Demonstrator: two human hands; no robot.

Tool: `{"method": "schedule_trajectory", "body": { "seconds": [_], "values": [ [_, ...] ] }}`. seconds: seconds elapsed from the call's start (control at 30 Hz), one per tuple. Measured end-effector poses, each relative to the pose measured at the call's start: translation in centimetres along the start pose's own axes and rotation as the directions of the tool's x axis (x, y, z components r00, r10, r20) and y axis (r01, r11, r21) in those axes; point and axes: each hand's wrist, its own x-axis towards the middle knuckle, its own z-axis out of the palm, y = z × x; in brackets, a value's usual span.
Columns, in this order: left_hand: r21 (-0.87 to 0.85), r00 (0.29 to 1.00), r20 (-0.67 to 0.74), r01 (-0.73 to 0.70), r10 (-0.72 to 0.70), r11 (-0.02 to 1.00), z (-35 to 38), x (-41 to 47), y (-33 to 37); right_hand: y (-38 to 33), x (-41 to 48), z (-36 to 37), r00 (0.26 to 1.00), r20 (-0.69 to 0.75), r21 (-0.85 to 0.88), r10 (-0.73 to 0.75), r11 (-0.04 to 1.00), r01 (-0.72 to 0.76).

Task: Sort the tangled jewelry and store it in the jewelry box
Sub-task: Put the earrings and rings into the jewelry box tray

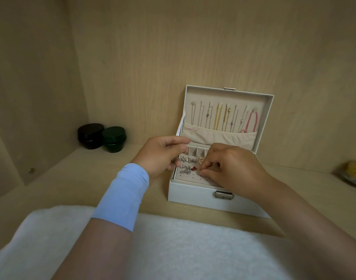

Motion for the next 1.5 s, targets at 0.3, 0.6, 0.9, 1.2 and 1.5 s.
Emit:
{"method": "schedule_trajectory", "body": {
  "seconds": [0.3, 0.6, 0.9, 1.2, 1.5],
  "values": [
    [-0.037, 0.998, -0.063, 0.001, -0.004, 0.999, 0.2, 0.0, -0.1, -0.2, 0.3, 1.0, 0.994, -0.102, 0.018, -0.047, 0.999, 0.049],
    [-0.079, 0.998, -0.066, 0.015, -0.020, 0.997, 0.1, -0.1, -0.1, -0.6, 0.7, 1.7, 0.982, -0.145, -0.059, -0.118, 0.992, 0.110],
    [-0.088, 0.997, -0.076, 0.001, -0.008, 0.996, 0.0, -0.2, 0.2, -0.4, 0.8, 1.7, 0.997, -0.075, 0.022, -0.030, 0.999, 0.032],
    [-0.086, 0.999, -0.048, -0.003, -0.001, 0.996, 0.0, -0.3, 0.0, -1.1, 0.9, 0.6, 0.995, 0.068, -0.027, -0.072, 0.997, 0.074],
    [-0.033, 1.000, 0.027, -0.009, 0.010, 0.999, 0.6, -0.9, 0.4, -1.1, 0.8, -0.5, 0.985, -0.155, 0.470, 0.076, 0.883, 0.006]
  ]
}}
